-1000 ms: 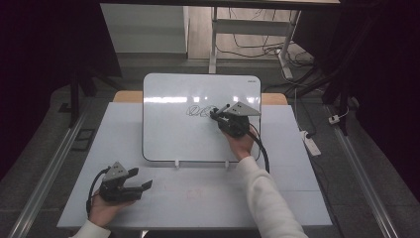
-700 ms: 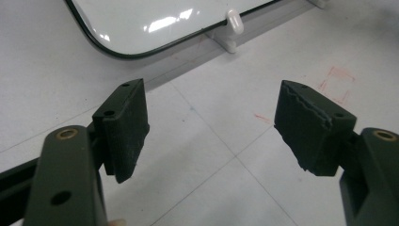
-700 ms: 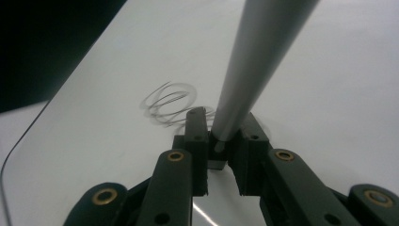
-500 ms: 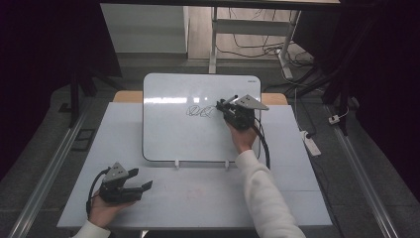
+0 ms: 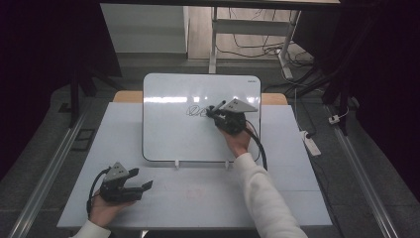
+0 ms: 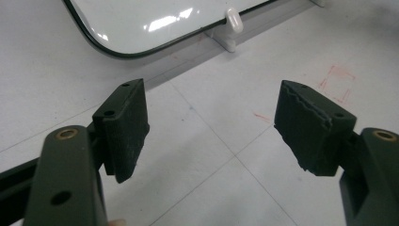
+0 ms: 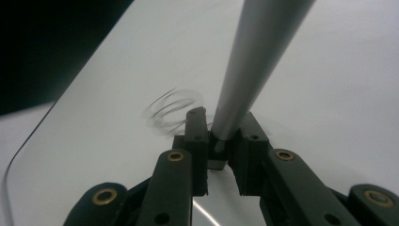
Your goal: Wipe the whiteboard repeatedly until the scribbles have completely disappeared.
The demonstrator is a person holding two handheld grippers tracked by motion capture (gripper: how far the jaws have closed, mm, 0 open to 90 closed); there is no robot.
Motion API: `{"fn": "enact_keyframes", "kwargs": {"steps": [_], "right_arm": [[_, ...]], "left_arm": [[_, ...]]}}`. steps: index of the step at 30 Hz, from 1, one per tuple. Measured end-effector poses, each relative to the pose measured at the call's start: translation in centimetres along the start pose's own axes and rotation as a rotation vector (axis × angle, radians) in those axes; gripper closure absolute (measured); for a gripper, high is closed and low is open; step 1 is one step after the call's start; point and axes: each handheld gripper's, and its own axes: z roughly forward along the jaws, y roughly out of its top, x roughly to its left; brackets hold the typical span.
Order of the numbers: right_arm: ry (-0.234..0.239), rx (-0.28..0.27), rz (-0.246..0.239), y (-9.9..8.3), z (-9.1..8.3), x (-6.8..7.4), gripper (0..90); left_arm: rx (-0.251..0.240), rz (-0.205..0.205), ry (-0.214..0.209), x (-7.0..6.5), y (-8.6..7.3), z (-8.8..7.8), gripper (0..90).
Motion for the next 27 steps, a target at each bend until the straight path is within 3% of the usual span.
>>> {"fn": "enact_keyframes", "kwargs": {"steps": [2,5,7,10,11,13,16,18,21,23,27], "right_arm": [[-0.017,-0.015,0.020,0.3,-0.1,-0.6,78.1],[-0.102,-0.065,0.103,1.0,-0.5,-2.4,78.2],[-0.106,-0.065,0.094,1.1,-0.4,-2.1,78.1],[0.005,-0.006,0.032,0.5,0.3,-0.3,78.1],[0.014,0.004,0.008,0.4,0.5,0.1,78.1],[-0.007,-0.005,0.009,0.6,0.4,-0.2,78.1],[-0.105,-0.058,0.087,1.3,-0.1,-1.9,78.1],[-0.114,-0.067,0.101,1.4,0.0,-2.0,78.1],[-0.016,-0.009,0.029,1.1,0.7,-0.4,78.1],[-0.013,0.013,-0.023,1.1,0.9,0.2,78.1],[-0.106,-0.062,0.085,1.4,0.2,-1.7,78.1]], "left_arm": [[-0.001,0.006,0.002,-0.1,0.0,-0.1,26.9],[-0.010,0.005,0.003,-0.2,0.0,-0.3,26.9],[-0.010,0.002,0.004,-0.1,0.0,-0.2,26.9],[-0.003,-0.001,0.001,0.1,0.0,-0.1,26.9],[-0.001,0.000,0.000,0.0,0.0,0.0,26.9],[-0.003,0.003,0.000,-0.1,0.0,-0.1,26.9],[-0.011,0.004,0.002,-0.2,0.0,-0.3,26.9],[-0.011,0.003,0.003,-0.1,0.0,-0.3,26.9],[-0.004,-0.001,0.002,0.1,0.0,-0.1,26.9],[-0.002,0.000,0.001,0.0,0.0,-0.1,26.9],[-0.010,0.005,0.004,-0.2,0.1,-0.2,26.9]]}}
